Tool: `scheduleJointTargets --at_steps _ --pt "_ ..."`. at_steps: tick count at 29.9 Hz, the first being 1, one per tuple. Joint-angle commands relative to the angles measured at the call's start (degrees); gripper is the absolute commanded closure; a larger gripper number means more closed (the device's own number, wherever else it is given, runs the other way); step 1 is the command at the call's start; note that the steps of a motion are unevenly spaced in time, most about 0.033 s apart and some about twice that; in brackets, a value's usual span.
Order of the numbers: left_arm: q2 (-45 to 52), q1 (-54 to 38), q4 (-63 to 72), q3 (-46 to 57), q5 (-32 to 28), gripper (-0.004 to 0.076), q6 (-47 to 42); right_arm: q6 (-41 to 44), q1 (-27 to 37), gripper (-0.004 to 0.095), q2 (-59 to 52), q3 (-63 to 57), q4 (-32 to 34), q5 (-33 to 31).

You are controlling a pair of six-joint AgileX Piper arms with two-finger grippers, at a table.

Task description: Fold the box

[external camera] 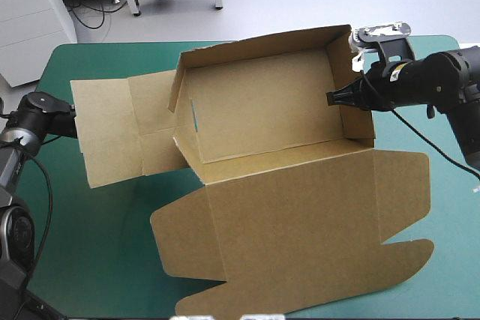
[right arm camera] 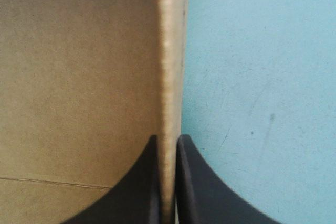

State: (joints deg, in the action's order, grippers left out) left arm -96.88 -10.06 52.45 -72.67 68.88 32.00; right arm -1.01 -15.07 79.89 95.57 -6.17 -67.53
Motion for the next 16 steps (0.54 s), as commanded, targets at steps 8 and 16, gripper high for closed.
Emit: scheduleJointTargets --at_steps 8,16 --pt "7.2 5.4 13.9 -1.5 5.9 0.0246 1.7 4.3 0.2 0.0926 0.6 1.9 3.6 4.4" --pt "9.1 11.3 17.7 -1.5 5.9 0.0248 2.7 5.2 0.2 0.0926 1.7 1.9 3.5 4.4"
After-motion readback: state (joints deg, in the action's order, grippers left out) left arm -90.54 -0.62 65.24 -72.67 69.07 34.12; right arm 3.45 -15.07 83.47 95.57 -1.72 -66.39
